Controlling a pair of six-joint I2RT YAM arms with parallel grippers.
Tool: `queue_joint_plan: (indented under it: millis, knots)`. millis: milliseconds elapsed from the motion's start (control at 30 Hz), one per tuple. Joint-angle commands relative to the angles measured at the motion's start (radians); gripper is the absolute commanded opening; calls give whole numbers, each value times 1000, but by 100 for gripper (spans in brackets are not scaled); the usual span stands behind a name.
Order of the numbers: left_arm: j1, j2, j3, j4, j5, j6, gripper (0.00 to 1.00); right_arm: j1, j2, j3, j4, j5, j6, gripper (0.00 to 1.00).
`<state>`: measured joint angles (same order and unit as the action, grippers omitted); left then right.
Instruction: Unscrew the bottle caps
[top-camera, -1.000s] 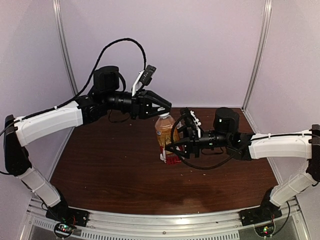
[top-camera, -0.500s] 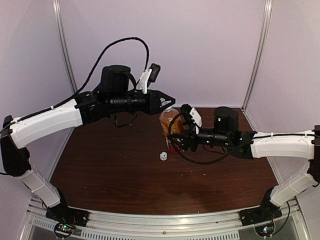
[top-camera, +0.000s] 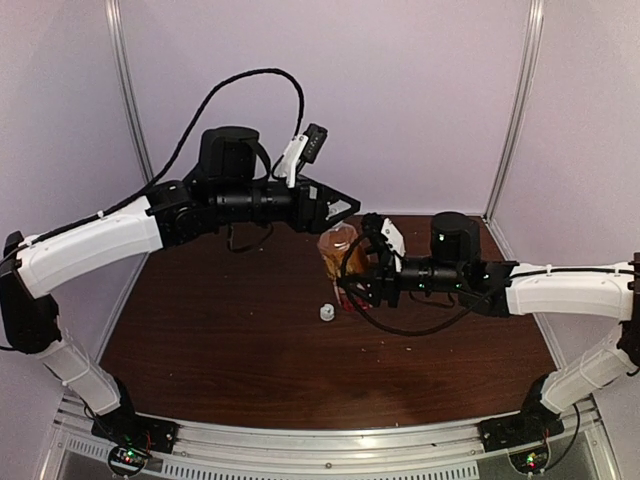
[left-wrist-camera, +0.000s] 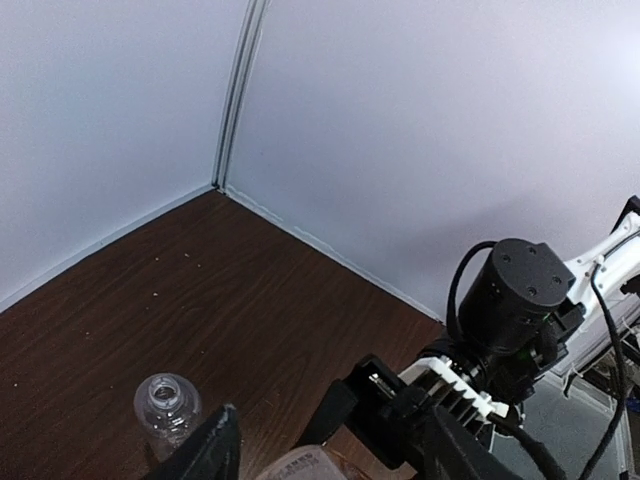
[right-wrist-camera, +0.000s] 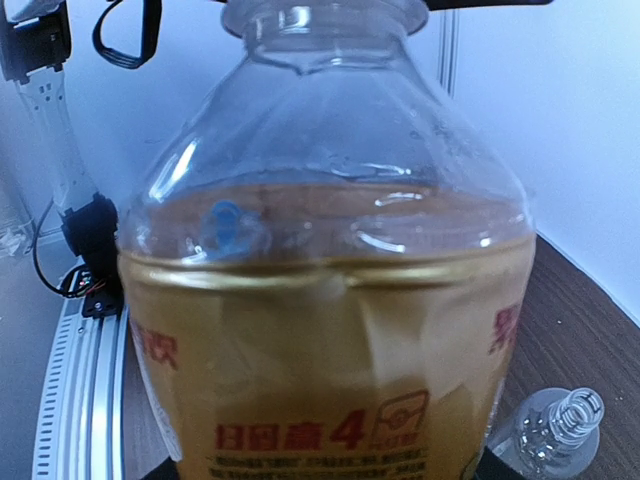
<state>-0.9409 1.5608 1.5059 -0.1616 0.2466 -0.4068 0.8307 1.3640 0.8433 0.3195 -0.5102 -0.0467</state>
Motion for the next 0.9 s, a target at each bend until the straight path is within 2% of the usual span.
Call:
queue_joint_plan:
  millis: [0, 133, 300, 400, 700, 867]
  knots:
    - [33, -76, 5, 54, 172, 133, 75, -4, -48, 23, -21, -160, -10, 36]
    - [84, -108, -35, 89, 350, 150, 81, -5, -57, 23, -15, -273, 10, 37]
    - [128, -107, -80, 193, 608, 125, 81, -7, -51, 35, 1, -387, 46, 37]
    - [128, -96, -81, 223, 689, 123, 79, -7, -46, 46, 10, -430, 70, 37]
    - [127, -67, -93, 247, 758, 147, 72, -12, -26, 64, 46, -491, 120, 37]
    - [124, -42, -87, 255, 761, 134, 63, -12, -12, 69, 51, -499, 125, 37]
